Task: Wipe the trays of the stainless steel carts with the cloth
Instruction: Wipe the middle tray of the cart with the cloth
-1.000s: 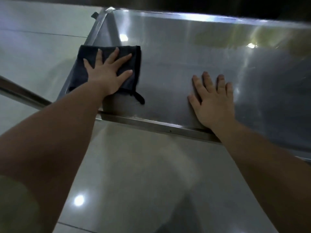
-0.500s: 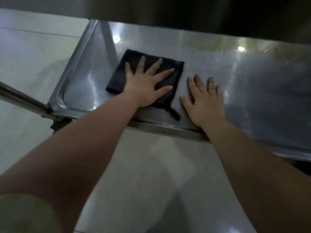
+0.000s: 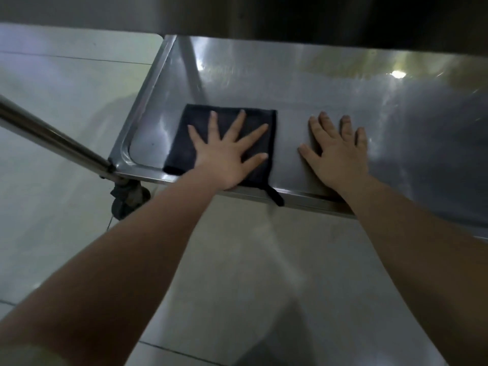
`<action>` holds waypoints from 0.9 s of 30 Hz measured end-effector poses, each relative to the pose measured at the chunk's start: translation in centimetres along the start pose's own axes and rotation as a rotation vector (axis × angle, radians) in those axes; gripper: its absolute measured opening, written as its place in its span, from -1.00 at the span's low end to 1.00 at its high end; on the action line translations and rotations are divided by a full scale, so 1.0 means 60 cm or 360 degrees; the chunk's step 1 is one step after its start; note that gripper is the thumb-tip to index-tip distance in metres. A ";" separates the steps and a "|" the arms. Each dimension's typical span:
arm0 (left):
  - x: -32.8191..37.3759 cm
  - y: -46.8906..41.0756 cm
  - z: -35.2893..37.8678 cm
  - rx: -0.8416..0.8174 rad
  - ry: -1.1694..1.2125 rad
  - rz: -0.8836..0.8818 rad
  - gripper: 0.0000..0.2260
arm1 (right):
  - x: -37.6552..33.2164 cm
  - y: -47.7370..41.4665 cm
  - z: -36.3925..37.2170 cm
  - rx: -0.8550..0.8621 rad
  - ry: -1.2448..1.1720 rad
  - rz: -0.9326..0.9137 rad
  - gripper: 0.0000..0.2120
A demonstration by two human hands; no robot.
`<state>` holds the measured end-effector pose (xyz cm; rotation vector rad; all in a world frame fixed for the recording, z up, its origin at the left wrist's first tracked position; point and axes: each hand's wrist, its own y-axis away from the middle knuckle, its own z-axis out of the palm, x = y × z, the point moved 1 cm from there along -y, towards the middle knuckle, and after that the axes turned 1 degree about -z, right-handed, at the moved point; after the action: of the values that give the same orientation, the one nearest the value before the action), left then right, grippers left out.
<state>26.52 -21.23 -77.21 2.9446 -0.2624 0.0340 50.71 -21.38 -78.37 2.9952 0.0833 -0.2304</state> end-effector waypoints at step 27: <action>0.043 0.016 0.012 -0.0043 0.0006 0.0033 -0.35 | 0.154 0.087 -0.026 -0.0166 0.0166 0.0402 -0.39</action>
<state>28.87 -22.74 -77.64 2.9149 -0.2907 0.0387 60.37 -25.91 -77.61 2.8739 -0.2624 -0.0404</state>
